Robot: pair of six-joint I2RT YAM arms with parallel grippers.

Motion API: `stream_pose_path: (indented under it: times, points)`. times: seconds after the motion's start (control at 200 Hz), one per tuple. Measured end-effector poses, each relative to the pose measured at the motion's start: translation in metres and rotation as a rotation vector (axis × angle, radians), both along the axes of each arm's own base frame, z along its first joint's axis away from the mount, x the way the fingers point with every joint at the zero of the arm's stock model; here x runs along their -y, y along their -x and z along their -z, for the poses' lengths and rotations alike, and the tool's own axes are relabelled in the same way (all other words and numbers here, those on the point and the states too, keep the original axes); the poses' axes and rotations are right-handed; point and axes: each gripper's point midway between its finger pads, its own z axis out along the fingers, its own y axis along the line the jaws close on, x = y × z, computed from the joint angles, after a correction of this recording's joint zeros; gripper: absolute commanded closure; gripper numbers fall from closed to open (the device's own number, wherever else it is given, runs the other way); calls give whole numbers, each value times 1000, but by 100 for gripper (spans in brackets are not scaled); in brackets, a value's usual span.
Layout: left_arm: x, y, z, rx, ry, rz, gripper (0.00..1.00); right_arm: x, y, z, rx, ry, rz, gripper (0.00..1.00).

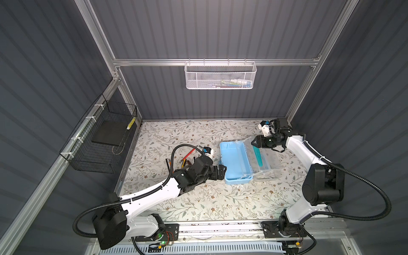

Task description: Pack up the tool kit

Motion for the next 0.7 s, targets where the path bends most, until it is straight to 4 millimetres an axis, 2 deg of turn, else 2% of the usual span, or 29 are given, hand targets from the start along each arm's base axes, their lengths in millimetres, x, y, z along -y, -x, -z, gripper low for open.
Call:
stream_pose_path:
  times: [0.11, 0.215, 0.38, 0.7]
  points:
    - [0, 0, 1, -2, -2, 0, 0, 3, 2, -3, -4, 0, 33, 44]
    - [-2, 1, 5, -7, -9, -1, 0, 5, 11, -6, -8, -2, 64, 41]
    - [-5, 0, 8, -12, -15, -9, 0, 7, 23, -8, -24, -14, 113, 40]
    - [-22, 0, 17, -20, -45, -48, 0, 2, 37, 13, -95, 67, 161, 54]
